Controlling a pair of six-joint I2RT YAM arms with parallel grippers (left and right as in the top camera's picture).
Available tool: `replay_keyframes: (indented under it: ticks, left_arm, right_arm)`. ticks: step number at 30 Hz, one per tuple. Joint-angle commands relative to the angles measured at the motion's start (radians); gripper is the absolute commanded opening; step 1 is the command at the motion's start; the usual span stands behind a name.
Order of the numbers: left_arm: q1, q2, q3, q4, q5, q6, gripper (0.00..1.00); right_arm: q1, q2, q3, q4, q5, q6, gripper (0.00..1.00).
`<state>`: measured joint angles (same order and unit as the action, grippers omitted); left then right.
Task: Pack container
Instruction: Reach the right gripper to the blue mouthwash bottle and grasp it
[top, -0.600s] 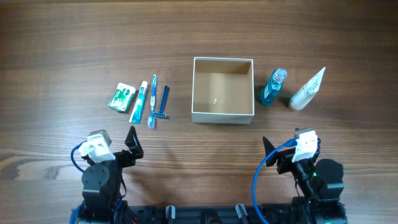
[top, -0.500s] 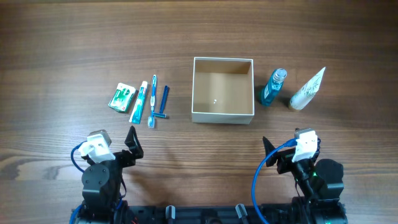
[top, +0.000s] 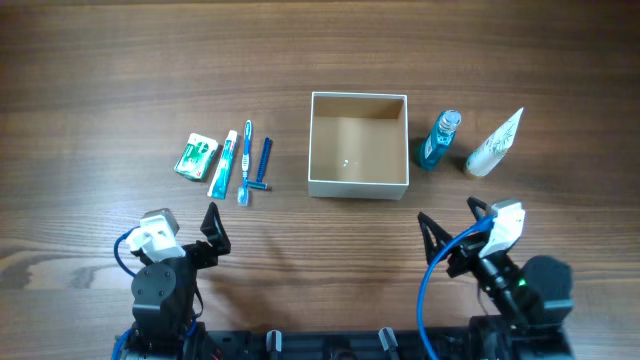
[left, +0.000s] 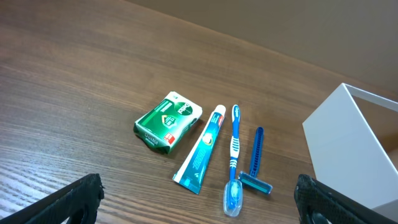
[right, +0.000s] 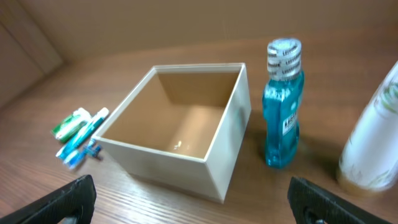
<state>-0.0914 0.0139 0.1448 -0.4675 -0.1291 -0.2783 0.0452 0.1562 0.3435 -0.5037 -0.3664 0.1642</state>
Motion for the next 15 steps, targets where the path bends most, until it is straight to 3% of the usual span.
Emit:
replay_keyframes:
  ticks: [1, 4, 8, 10, 15]
  left_arm:
    - [0.006, -0.011, -0.011, 0.001, 0.017, 0.012, 1.0]
    - [0.006, -0.011, -0.011, 0.001, 0.017, 0.012, 1.0]
    - [0.006, -0.011, -0.011, 0.001, 0.017, 0.012, 1.0]
    - [0.006, -0.011, -0.011, 0.001, 0.016, 0.012, 1.0]
    - [0.006, -0.011, -0.011, 0.001, 0.016, 0.012, 1.0]
  right_arm:
    - [0.003, 0.259, 0.292, -0.085, -0.004, -0.008, 1.0]
    - [0.003, 0.589, 0.647, -0.314, 0.016, -0.044, 1.0]
    - [0.003, 1.181, 1.366, -0.908, 0.03, -0.11, 1.0]
    - [0.003, 1.339, 1.502, -0.966, 0.002, -0.064, 1.0]
    - [0.003, 1.552, 1.502, -0.929, 0.097, 0.106, 1.0]
